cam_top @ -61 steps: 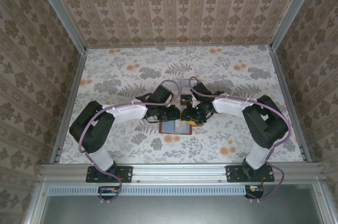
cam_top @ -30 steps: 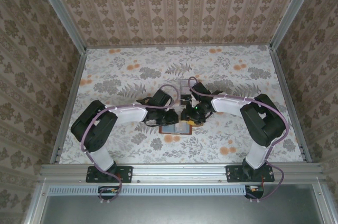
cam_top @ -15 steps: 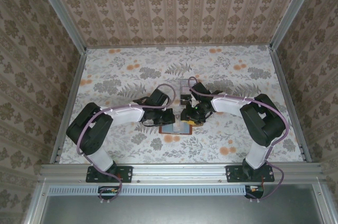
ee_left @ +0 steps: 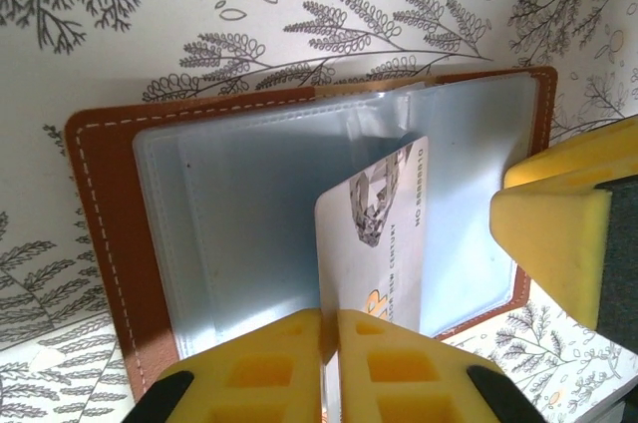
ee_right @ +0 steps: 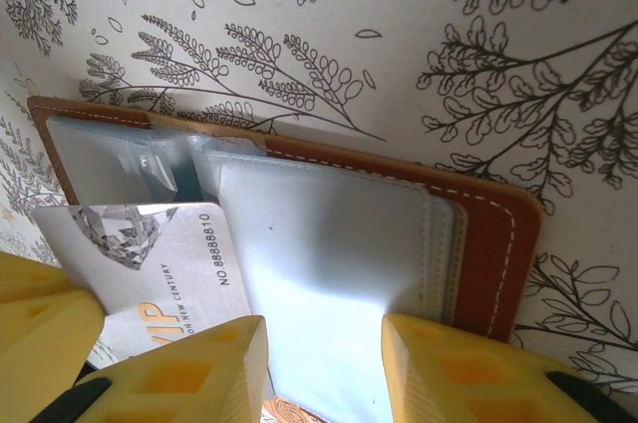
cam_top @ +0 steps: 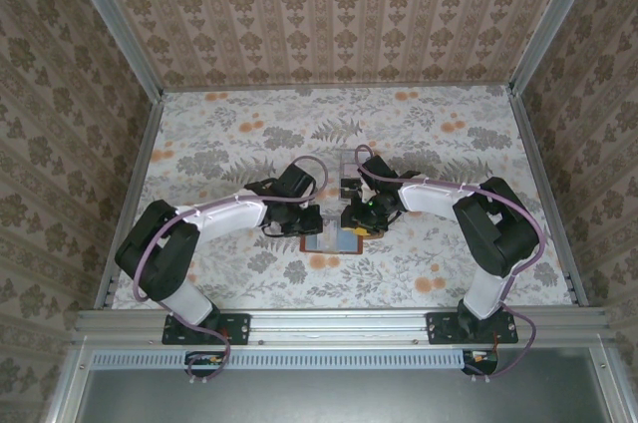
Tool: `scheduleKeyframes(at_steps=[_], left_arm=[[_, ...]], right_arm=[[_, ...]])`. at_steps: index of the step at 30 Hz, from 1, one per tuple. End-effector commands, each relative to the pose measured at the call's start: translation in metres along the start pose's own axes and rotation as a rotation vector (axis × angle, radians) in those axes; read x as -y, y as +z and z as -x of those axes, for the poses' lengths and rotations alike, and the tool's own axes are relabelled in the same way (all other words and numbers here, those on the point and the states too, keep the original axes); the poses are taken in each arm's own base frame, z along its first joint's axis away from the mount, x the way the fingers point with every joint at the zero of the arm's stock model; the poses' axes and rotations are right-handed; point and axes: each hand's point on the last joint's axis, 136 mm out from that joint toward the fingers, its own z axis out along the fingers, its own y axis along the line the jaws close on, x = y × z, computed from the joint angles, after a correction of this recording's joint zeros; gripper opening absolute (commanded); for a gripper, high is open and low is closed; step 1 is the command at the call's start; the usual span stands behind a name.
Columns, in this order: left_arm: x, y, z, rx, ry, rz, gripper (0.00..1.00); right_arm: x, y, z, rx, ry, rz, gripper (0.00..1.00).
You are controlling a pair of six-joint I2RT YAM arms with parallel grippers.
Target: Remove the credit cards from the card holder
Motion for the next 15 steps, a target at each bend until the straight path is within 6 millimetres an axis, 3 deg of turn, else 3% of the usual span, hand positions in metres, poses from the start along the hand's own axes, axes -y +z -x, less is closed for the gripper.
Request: scheduleKeyframes(at_steps=[1,15], left_arm=[[0.0021,-0.0041,0.0014,-0.009,0.035,0.029,0.12],[0.0081,-0.0066,0.0061,0.001,0.071,0.104,0.12]], right_arm=[[0.0104,0.004,-0.0036,-0.015,0.019,-0.049,0.37],[0.011,0.0046,-0.0052,-0.021,0.018,-0.047,0.37]])
